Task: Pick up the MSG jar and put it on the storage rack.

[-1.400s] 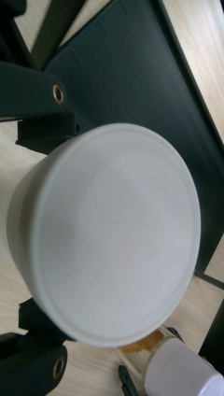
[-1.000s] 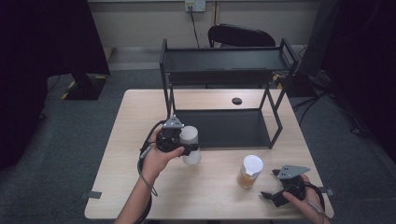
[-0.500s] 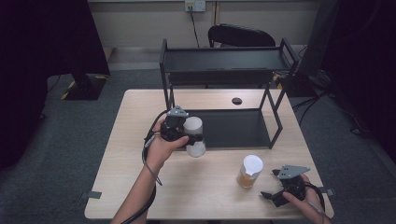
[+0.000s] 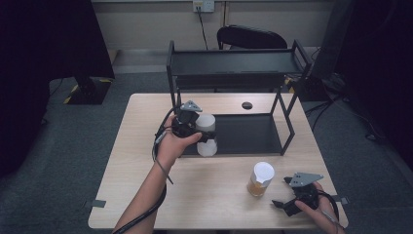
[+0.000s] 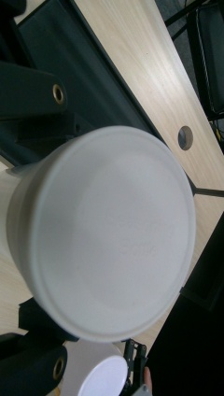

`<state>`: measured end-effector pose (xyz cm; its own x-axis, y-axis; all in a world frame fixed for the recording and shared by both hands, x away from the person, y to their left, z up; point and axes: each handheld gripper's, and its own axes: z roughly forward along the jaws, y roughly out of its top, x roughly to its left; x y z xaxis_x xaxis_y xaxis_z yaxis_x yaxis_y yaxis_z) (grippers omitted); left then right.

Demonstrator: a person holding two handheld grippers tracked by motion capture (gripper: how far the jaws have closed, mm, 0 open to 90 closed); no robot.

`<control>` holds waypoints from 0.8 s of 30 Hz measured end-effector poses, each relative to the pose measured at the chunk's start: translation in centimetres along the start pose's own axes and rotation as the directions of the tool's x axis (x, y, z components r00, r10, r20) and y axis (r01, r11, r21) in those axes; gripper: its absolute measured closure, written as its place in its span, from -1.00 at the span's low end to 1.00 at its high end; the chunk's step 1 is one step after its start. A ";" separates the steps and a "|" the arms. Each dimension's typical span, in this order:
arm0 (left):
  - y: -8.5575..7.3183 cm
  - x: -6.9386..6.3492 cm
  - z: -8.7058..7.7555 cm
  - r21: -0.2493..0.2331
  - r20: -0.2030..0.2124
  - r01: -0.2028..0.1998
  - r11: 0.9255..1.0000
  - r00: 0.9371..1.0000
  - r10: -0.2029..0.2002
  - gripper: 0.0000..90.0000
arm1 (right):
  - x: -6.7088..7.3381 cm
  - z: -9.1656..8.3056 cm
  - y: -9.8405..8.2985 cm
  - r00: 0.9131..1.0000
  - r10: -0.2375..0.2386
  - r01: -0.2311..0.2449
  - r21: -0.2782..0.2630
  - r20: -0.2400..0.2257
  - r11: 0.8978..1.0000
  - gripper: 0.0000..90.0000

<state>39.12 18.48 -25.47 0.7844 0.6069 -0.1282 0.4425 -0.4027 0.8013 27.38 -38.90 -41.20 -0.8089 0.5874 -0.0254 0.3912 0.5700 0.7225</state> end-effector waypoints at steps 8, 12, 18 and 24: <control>1.5 -0.1 -0.3 0.003 -0.010 -0.003 1.000 1.000 0.003 -0.23 | 0.0 0.0 0.0 1.000 0.001 -0.001 0.000 0.001 1.000 -1.00; 2.2 0.0 -0.4 0.005 -0.010 0.002 1.000 1.000 -0.002 -0.23 | 0.0 0.0 0.0 1.000 0.001 -0.001 -0.001 0.001 1.000 -1.00; 3.1 -0.1 -0.4 0.004 -0.018 0.001 1.000 1.000 -0.001 -0.23 | 0.0 0.0 0.0 1.000 0.003 -0.003 -0.001 0.001 1.000 -1.00; 4.2 -0.2 -0.6 0.002 -0.025 0.003 1.000 1.000 -0.003 -0.23 | 0.1 0.0 0.0 1.000 0.003 -0.003 -0.002 0.002 1.000 -1.00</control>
<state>40.57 17.06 -21.77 0.7722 0.6248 -0.1158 0.4455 -0.4024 0.7997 27.31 -38.88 -41.22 -0.8068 0.5903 -0.0250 0.3928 0.5675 0.7237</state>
